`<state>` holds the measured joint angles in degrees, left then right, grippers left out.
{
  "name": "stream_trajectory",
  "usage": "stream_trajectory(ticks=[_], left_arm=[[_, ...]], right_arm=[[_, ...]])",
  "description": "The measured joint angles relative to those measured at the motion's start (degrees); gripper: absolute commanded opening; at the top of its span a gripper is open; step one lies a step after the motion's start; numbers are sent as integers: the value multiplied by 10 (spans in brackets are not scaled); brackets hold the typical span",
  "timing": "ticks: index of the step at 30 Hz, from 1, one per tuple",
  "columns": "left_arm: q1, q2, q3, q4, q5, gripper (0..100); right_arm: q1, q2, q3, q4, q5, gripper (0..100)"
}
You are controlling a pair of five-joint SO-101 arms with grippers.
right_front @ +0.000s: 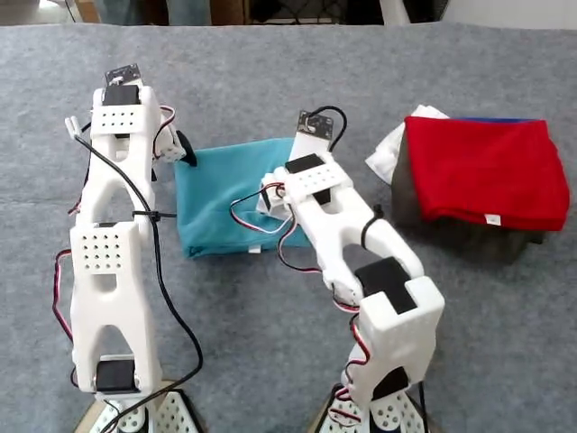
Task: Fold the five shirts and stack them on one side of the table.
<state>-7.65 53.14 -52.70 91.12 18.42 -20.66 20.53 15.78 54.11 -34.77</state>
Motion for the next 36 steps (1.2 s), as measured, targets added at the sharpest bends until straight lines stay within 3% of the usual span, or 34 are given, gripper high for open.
stream_trajectory(ticks=[1,8,21,32,36], left_arm=[[0,0,0,0,0,296],[0,0,0,0,0,296],[-9,0,-5,-6,-6,296],[-115,2,-73,-25,-4,296],[-125,2,-75,-27,-4,296]], right_arm=[[6,0,4,1,0,43],[36,-25,5,25,25,52],[60,-109,-8,38,143,14],[114,-120,-193,155,194,14],[143,-120,-262,186,229,14]])
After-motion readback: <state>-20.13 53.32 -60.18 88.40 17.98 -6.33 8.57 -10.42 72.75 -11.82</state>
